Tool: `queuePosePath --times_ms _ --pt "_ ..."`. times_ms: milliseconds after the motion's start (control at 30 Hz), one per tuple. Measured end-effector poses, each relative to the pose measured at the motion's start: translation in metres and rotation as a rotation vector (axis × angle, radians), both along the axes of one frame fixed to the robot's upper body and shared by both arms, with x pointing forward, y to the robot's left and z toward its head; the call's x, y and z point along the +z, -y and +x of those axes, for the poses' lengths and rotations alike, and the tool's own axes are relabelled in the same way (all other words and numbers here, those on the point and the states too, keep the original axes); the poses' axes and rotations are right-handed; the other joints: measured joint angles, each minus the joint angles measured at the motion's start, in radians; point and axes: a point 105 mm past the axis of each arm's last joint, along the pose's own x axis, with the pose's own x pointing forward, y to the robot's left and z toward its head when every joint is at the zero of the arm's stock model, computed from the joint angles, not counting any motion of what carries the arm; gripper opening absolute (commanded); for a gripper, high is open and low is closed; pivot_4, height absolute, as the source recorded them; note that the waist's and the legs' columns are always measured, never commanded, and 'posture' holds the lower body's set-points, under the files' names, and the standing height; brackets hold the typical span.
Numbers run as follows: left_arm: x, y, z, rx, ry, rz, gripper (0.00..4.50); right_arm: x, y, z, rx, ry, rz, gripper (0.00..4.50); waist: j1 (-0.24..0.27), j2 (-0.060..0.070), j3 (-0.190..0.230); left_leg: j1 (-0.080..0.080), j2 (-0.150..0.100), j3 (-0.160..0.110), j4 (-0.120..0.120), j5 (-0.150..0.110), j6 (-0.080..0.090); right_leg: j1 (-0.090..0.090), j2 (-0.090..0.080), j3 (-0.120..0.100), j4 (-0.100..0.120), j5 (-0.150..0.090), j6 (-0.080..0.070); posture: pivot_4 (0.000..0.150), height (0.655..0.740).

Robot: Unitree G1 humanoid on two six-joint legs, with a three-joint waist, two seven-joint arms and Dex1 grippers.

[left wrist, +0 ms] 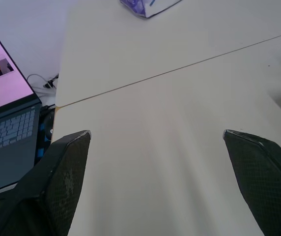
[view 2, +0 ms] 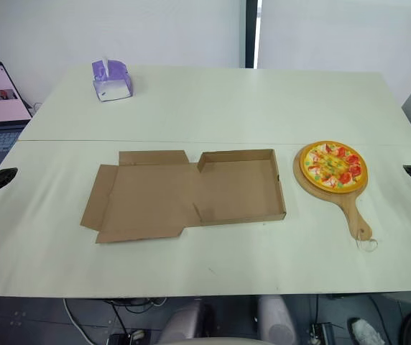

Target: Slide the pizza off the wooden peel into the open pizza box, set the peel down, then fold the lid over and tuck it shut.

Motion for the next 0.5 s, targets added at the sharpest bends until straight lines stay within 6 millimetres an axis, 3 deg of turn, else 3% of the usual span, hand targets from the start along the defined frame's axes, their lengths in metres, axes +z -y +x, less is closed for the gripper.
queuePosePath --times_ms 300,500 --pt "0.003 -0.006 0.002 0.062 0.035 0.046 4.48 0.003 0.006 -0.003 -0.036 0.027 0.043 4.5 0.0 0.0 0.0 0.0 0.0 0.0 0.0 0.0 0.0 0.0 0.0 0.0 0.0 0.0 0.0 0.15 0.74" --pt "0.01 0.009 0.012 -0.023 0.087 -0.061 4.48 -0.002 0.008 -0.011 -0.05 0.012 0.097 4.5 0.002 0.0 0.0 0.0 0.0 -0.001 0.0 0.0 0.0 0.001 0.0 -0.001 0.0 0.0 0.0 0.15 0.74"
